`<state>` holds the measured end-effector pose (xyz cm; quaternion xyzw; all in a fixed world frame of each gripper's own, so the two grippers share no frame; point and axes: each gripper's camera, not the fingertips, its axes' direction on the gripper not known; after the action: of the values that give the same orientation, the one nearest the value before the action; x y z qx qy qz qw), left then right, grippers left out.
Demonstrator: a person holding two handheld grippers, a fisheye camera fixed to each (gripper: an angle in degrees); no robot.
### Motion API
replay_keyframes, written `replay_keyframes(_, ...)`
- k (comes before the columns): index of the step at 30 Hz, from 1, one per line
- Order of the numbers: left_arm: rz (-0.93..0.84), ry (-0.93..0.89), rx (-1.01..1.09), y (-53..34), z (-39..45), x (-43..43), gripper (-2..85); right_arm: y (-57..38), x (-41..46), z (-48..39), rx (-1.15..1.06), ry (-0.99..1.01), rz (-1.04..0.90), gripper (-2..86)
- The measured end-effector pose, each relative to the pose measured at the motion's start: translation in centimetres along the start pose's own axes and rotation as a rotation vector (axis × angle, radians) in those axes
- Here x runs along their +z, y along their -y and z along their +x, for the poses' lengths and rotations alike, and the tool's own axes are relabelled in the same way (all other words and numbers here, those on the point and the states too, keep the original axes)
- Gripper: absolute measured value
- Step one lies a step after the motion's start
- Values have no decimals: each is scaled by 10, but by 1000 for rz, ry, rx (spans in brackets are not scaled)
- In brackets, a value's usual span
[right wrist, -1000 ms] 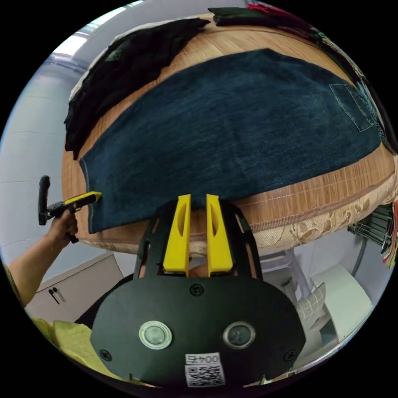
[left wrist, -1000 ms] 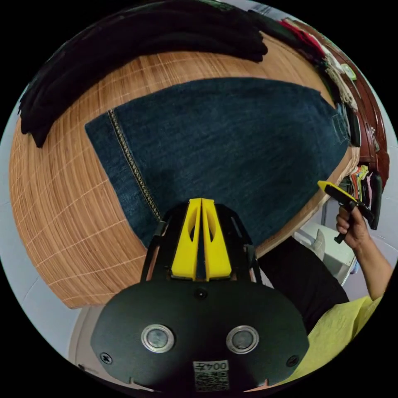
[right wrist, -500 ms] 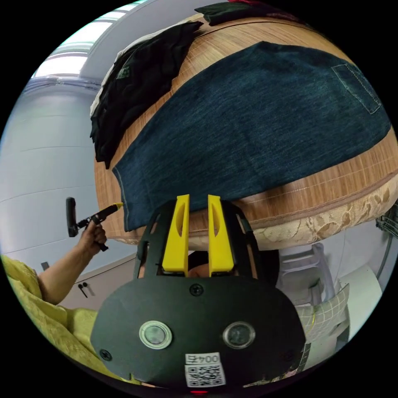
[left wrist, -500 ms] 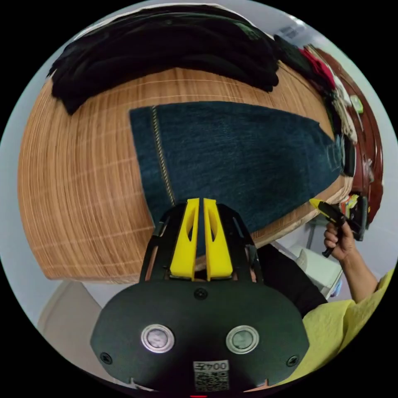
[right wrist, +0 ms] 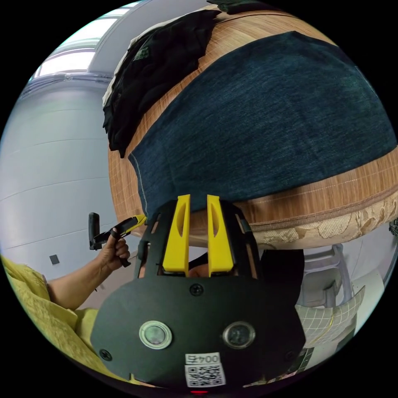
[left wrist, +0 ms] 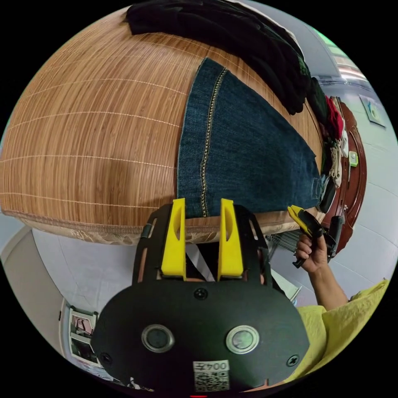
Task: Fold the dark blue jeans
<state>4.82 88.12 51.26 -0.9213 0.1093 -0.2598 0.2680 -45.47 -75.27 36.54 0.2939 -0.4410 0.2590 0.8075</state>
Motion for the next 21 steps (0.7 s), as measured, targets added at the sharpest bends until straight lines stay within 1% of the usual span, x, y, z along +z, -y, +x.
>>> replay_keyframes(3, -13, 26, 3, 2, -7, 5, 107, -11, 9, -7, 6, 11, -4, 75)
replay_keyframes(5, -71, 84, 12, 14, -8, 8, 100, -20, 14, -15, 5, 30, 7, 74)
replay_keyframes(8, -121, 104, 65, 28, -9, 6, 100, -32, 12, -27, -1, 51, 59, 73)
replay_keyframes(12, -107, 107, 111, 33, -14, -8, 100, -49, 3, -44, 7, 64, 149, 73)
replay_keyframes(14, -114, 139, 162, 35, -15, -20, 99, -67, -6, -57, 17, 57, 215, 74)
replay_keyframes(18, -94, 184, 199, 40, -16, -43, 95, -88, -12, -75, 3, 20, 236, 76)
replay_keyframes(21, -56, 192, 182, 41, -16, -63, 90, -100, -17, -88, -42, 44, 229, 72)
